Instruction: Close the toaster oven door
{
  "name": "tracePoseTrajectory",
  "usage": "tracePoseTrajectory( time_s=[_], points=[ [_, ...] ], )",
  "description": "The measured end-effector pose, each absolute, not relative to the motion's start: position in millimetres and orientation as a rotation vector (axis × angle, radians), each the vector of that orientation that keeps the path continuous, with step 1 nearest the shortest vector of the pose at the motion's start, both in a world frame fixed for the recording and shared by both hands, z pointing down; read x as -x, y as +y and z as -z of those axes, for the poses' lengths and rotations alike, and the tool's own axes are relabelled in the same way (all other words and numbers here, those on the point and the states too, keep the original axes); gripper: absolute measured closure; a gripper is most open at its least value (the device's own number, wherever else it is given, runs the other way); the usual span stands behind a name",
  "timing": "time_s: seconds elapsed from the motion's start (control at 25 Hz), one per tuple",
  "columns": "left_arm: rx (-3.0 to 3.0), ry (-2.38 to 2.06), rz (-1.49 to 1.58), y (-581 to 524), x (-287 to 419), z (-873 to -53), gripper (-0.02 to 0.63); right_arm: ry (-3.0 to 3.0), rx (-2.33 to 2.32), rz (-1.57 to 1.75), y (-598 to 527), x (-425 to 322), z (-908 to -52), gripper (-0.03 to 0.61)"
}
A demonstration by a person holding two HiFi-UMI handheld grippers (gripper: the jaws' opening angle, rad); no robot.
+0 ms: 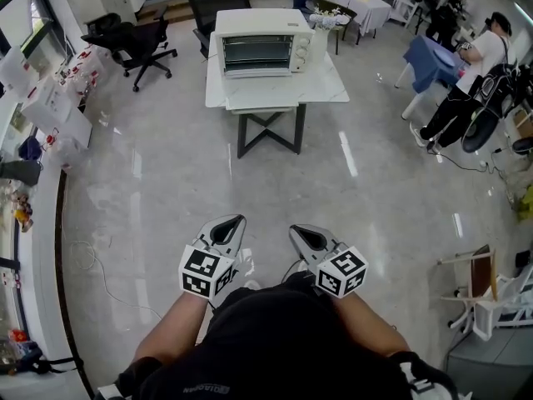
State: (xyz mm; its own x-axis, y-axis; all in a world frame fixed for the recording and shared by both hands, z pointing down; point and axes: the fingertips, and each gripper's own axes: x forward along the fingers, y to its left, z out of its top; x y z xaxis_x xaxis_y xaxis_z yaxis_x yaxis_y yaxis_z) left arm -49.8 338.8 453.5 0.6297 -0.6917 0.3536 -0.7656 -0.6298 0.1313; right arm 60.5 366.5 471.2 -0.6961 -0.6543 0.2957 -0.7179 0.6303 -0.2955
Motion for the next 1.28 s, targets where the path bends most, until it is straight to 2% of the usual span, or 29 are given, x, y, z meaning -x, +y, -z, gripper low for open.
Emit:
tracePoseTrajectory(
  time_s=[0.24, 0.6, 1.28],
  points=[
    [-2.558, -1.174, -0.401, 350.3, 76.1, -462.4, 0.611, -2.691, -1.111, -0.628, 379.9, -31.0, -474.2, 0.577],
    [-2.553, -1.143, -0.395, 336.3, 79.4, -469.5, 0.611, -2.683, -1.144, -0.642, 357.7, -24.4, -476.6, 0.577],
    [-2.528, -1.235, -0.391, 209.9, 73.8, -458.0, 0.611, -2.719, -1.140, -0.604, 217.7, -41.1, -465.1, 0.577]
  ],
)
